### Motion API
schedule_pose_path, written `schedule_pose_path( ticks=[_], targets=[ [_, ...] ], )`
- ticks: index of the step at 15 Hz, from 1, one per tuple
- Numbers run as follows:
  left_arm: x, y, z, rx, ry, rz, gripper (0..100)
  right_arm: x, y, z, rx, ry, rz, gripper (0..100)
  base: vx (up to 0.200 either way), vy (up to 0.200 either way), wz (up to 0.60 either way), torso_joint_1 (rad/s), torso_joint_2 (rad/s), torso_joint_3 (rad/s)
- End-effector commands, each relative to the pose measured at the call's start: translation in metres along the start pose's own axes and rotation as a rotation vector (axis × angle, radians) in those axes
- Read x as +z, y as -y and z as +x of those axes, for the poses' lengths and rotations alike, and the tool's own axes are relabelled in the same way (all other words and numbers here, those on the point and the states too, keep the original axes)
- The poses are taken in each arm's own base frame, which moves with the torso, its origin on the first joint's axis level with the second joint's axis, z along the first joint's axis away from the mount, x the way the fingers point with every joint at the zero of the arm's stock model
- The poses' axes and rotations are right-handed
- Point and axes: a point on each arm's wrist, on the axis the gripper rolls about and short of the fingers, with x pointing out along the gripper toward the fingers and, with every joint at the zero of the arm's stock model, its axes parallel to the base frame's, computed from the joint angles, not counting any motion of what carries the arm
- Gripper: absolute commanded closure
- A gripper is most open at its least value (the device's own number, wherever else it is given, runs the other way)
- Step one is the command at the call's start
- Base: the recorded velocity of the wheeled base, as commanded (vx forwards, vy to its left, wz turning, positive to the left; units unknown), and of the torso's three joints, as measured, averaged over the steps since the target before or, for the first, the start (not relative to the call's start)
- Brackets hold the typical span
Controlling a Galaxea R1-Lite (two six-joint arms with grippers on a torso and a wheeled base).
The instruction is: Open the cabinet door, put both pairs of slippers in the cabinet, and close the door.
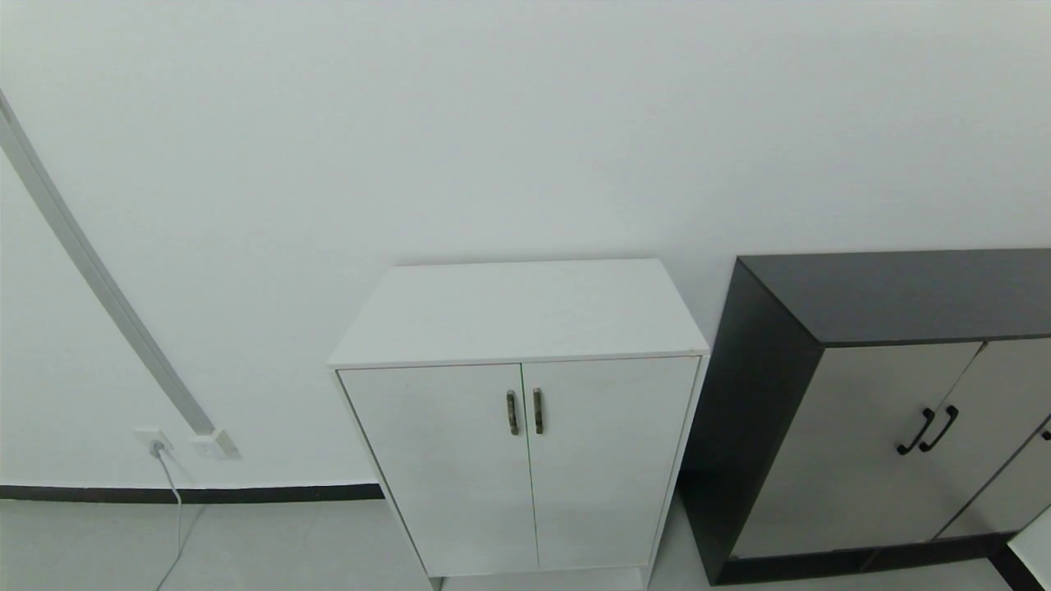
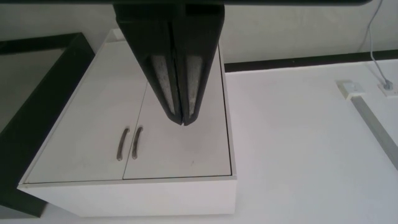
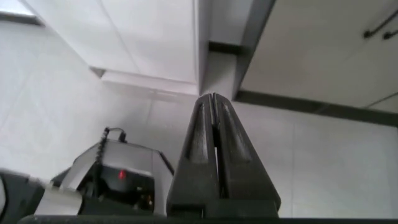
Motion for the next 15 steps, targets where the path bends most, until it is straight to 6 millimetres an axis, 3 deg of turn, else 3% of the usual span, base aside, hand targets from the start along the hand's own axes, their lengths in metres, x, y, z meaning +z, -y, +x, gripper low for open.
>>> schedule_pose_path(
  ticks=[1, 8, 15],
  targets=[
    [0.000, 0.000, 0.000, 0.000, -0.002, 0.000, 100, -0.001, 0.000, -0.004, 0.014, 0.043, -0.010, 100, 0.000, 0.000, 0.00, 0.000, 0.00, 0.000],
    [0.000, 0.000, 0.000, 0.000, -0.002, 0.000, 100, -0.008, -0.002, -0.010, 0.113, 0.074, -0.047, 100, 0.000, 0.000, 0.00, 0.000, 0.00, 0.000],
    [0.000, 0.000, 0.000, 0.000, -0.002, 0.000, 100, -0.019, -0.004, -0.029, -0.141, 0.350, 0.053, 100, 0.000, 0.000, 0.00, 0.000, 0.00, 0.000]
  ],
)
